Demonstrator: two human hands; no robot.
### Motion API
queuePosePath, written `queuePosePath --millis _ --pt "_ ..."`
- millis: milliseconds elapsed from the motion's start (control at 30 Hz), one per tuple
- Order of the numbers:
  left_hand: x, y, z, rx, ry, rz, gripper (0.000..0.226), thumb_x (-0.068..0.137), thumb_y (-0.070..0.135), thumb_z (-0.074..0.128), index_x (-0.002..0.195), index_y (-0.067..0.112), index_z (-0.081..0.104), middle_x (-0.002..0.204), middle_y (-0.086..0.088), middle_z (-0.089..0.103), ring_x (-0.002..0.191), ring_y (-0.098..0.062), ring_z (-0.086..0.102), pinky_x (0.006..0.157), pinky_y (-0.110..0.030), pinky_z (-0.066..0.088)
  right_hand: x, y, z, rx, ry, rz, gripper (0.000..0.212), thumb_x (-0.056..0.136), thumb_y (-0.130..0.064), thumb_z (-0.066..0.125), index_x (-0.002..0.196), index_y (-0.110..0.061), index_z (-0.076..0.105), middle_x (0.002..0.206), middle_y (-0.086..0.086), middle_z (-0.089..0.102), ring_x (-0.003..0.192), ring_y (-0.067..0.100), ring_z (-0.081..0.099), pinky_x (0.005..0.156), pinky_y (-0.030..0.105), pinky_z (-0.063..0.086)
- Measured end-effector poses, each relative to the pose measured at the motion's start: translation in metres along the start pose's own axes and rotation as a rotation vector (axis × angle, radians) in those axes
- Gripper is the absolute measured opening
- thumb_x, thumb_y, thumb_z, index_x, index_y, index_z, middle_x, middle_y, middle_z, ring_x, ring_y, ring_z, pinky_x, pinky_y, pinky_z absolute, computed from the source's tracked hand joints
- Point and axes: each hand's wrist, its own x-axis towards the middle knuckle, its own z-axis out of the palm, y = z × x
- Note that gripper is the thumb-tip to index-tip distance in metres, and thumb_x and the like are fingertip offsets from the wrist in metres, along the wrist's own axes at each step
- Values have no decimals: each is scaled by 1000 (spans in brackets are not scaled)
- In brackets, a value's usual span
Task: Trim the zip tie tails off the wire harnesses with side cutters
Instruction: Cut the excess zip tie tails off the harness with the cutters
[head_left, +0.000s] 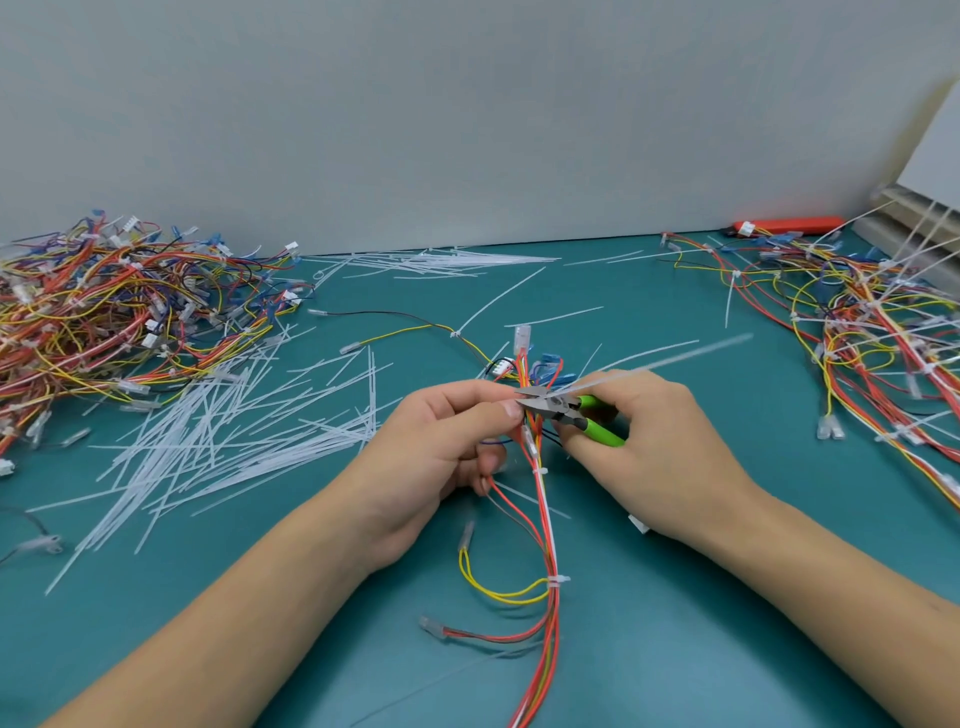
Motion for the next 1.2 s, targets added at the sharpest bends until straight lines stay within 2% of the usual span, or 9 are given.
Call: queuePosePath --millis 233,467,533,600,700,867,967,1067,1200 --pt "1 -1 1 10 -2 11 10 87 25 69 87 26 79 80 4 69 53 -7 49 50 -18 44 2 -1 0 2 0 -21 13 82 -29 60 87 -30 72 79 -8 66 80 18 59 73 39 52" --pt "2 -1 1 3 2 12 8 86 24 70 89 23 78 80 3 69 53 -8 49 49 -18 44 2 1 1 -5 -3 -19 10 86 -26 66 92 -24 74 82 -5 70 83 21 61 79 40 52" --pt "2 -2 0 -1 5 10 9 86 24 70 91 22 77 80 2 69 53 -9 49 49 -18 44 1 4 2 -21 1 -16 7 89 -28 67 86 -22 70 72 -3 65 73 22 57 70 40 49" --pt "2 -2 0 10 -2 11 11 87 25 70 93 21 78 81 2 69 53 -8 49 50 -18 44 1 5 4 -30 -5 12 20 92 -32 68 78 -19 61 61 1 52 63 25 47 59 40 44" --pt "2 -3 -1 14 -2 12 13 87 24 70 95 20 79 82 1 69 54 -9 49 50 -18 44 2 4 4 -47 -34 27 32 95 -33 68 73 -14 54 58 3 45 60 27 42 56 43 44" --pt "2 -4 -2 19 10 9 17 85 24 71 99 16 77 82 1 69 55 -10 48 50 -19 43 1 5 4 -64 -35 9 32 95 -33 67 74 -13 55 57 5 45 60 29 41 55 43 43" --pt "2 -4 -1 21 17 5 22 85 24 71 102 12 76 82 1 69 55 -11 48 50 -19 44 -1 6 4 -52 -10 -6 20 93 -31 67 80 -16 63 60 4 50 61 26 43 56 43 46" --pt "2 -4 -1 17 22 3 18 84 24 71 99 15 76 82 1 69 55 -11 48 50 -19 43 0 4 1 -33 -15 -50 4 88 -25 66 86 -25 68 69 -1 59 72 23 53 66 42 49" --pt "2 -4 -1 16 22 2 12 90 18 71 100 14 77 82 -1 69 54 -11 48 49 -19 43 0 -1 -2 -50 -33 -57 12 82 -31 59 84 -42 65 78 -7 65 83 21 57 76 39 50"
